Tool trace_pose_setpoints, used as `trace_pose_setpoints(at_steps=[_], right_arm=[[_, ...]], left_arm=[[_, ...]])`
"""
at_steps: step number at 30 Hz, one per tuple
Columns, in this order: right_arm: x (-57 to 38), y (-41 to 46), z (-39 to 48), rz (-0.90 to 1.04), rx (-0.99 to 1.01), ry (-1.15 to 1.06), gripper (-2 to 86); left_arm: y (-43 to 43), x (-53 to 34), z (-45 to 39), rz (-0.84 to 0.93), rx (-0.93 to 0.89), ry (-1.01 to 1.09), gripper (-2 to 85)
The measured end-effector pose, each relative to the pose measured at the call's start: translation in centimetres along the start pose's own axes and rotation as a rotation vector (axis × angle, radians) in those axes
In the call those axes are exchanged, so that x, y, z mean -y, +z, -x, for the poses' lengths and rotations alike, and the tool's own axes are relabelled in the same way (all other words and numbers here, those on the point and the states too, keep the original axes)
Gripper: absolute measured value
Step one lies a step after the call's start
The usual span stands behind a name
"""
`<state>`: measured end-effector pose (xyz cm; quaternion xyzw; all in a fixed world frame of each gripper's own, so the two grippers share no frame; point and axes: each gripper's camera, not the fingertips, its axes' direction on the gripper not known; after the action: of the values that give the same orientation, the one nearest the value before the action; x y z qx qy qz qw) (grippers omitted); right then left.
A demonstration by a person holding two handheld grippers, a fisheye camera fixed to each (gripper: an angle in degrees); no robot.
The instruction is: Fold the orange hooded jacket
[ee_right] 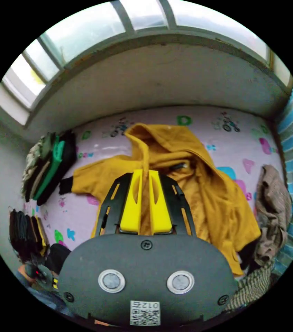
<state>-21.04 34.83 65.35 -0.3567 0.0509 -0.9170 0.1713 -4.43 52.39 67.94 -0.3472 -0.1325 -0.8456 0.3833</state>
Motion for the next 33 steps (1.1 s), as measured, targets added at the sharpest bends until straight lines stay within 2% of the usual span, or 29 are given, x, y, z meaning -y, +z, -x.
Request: trace_pose_setpoints(at_steps=[1,3,5,6,9,13,18,21,28,33], right_arm=[[-0.4,0.9,-1.7,0.076,-0.075,0.04,1.8],[-2.2,1.7,-3.9,0.107,-0.14,0.057,1.5],[-4.8,2.0,-5.8,0.087,-0.108,0.06,1.1],[-6.8,2.4,-7.0,0.087,-0.07,0.06,1.2],[-13.1,3.8,-9.1,0.119,0.145,0.046,2.1],[-23.5,7.6,-10.5,0.194,0.409,0.126,3.9],[-31.6,11.8,-12.0,0.283,0.578,0.313,6.2],[-34.1,12.4,-12.7,0.282,0.553,0.363,7.0],[-37.1,14.2,-15.5,0.292,0.514,0.453,7.7],[-37.5,15.7,-16.8,0.315,0.502,0.452,7.4]], left_arm=[[3.1,1.4,-0.1,0.033,0.046,0.001,2.8],[8.5,2.7,0.0,0.107,0.124,-0.016,3.2],[10.2,2.1,0.2,0.118,0.076,-0.034,3.6],[10.4,1.7,0.2,0.114,0.071,-0.032,3.8],[9.3,-0.7,0.9,0.086,0.234,-0.041,4.7],[8.3,-3.9,2.7,0.177,0.59,-0.042,6.7],[12.2,-4.1,1.6,0.282,0.814,0.115,9.4],[15.3,-3.3,0.6,0.302,0.919,0.213,10.0],[20.9,-1.5,-0.4,0.364,1.023,0.34,9.2],[23.4,-0.8,-0.5,0.39,1.009,0.348,7.5]])
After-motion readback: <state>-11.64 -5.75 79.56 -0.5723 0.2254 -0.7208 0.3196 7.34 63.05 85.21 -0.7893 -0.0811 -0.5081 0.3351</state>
